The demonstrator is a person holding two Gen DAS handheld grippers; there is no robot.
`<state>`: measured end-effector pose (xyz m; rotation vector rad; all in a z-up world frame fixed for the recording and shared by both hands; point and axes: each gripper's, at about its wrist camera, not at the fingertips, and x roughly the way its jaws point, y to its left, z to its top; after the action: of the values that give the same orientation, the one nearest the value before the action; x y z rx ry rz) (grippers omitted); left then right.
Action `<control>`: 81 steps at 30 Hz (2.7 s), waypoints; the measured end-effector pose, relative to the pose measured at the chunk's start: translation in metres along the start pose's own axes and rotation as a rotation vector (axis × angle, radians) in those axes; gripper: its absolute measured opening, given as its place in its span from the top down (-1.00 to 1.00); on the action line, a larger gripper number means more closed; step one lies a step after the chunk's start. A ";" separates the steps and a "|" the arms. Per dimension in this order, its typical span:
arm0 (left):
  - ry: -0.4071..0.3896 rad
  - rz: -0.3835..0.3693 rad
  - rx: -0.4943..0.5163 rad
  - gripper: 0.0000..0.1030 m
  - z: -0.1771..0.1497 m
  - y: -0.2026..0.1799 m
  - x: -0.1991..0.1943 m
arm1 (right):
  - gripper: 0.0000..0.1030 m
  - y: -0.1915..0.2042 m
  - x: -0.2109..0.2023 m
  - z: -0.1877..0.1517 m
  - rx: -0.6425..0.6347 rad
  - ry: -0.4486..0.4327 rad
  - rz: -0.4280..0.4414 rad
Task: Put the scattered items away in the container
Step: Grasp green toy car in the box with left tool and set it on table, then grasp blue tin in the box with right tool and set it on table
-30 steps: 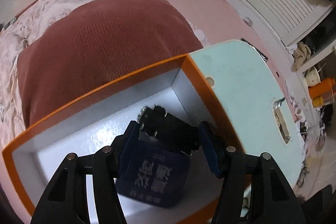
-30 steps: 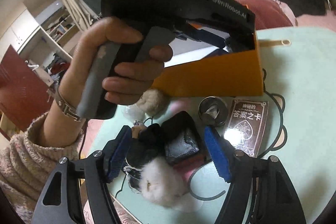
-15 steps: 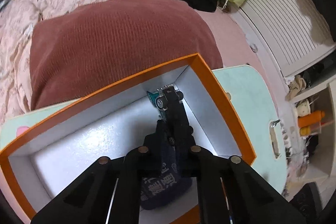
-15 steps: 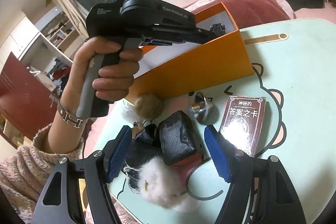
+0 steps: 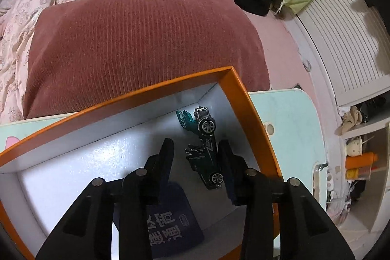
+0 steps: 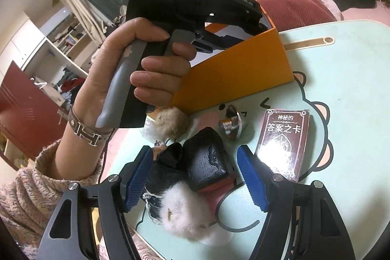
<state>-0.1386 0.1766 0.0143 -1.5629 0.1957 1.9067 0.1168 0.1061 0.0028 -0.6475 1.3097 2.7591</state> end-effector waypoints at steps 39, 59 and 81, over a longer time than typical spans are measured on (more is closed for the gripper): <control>-0.356 0.154 0.027 0.51 -0.235 0.098 -0.111 | -0.38 0.036 0.116 0.136 -0.253 0.572 -0.440; -0.346 0.092 0.083 0.41 -0.242 0.074 -0.094 | -0.28 0.029 0.148 0.106 -0.421 0.742 -0.541; -0.415 0.001 0.008 0.39 -0.220 0.112 -0.125 | -0.28 0.020 -0.006 0.035 -0.218 0.588 -0.304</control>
<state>-0.0131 -0.0687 0.0363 -1.1277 0.0224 2.1761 0.1062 0.1204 0.0397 -1.6137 0.8554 2.5612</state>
